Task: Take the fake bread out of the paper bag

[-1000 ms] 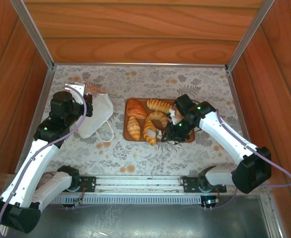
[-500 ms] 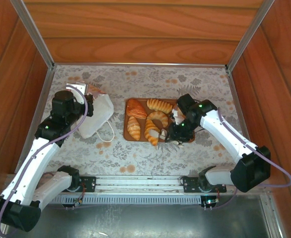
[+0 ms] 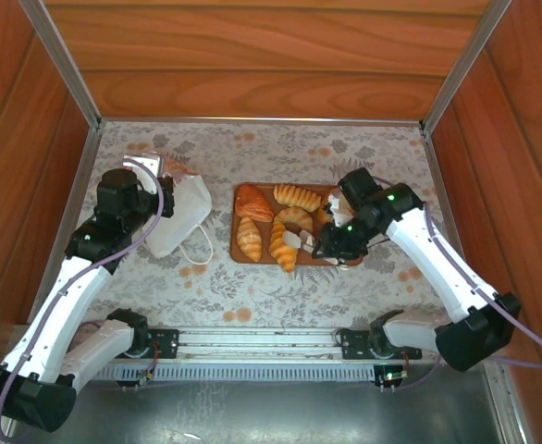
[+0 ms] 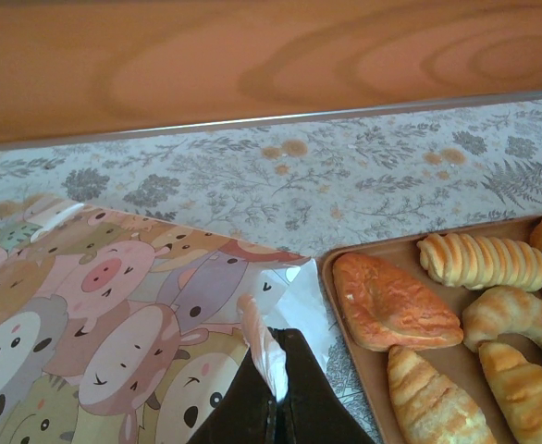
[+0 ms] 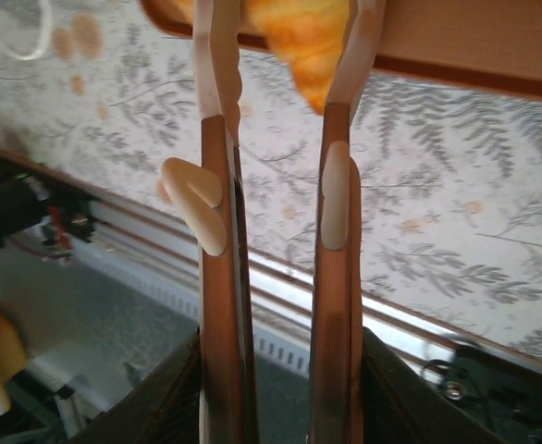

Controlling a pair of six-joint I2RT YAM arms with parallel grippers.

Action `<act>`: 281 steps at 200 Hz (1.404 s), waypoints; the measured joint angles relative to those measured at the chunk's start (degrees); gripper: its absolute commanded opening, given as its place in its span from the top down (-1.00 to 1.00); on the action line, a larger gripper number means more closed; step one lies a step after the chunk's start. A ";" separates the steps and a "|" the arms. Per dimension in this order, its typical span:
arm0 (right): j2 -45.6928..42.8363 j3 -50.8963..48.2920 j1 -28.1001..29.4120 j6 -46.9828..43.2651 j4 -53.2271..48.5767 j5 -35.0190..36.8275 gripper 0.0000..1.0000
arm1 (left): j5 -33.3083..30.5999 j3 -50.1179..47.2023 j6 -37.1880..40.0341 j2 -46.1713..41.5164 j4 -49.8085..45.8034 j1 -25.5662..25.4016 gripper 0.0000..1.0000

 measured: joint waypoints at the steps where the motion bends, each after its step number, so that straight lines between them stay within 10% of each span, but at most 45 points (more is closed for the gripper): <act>1: -0.11 -0.02 0.00 0.11 0.04 -0.15 0.26 | 0.00 0.00 0.00 0.00 0.00 0.00 1.00; 88: -0.76 -6.80 9.49 7.41 8.55 -9.11 0.26 | 0.09 0.00 0.00 -0.02 0.00 0.00 1.00; 281: 1.01 -5.14 8.85 3.32 -6.51 11.63 0.27 | 0.04 0.00 -0.07 -0.39 0.00 0.00 1.00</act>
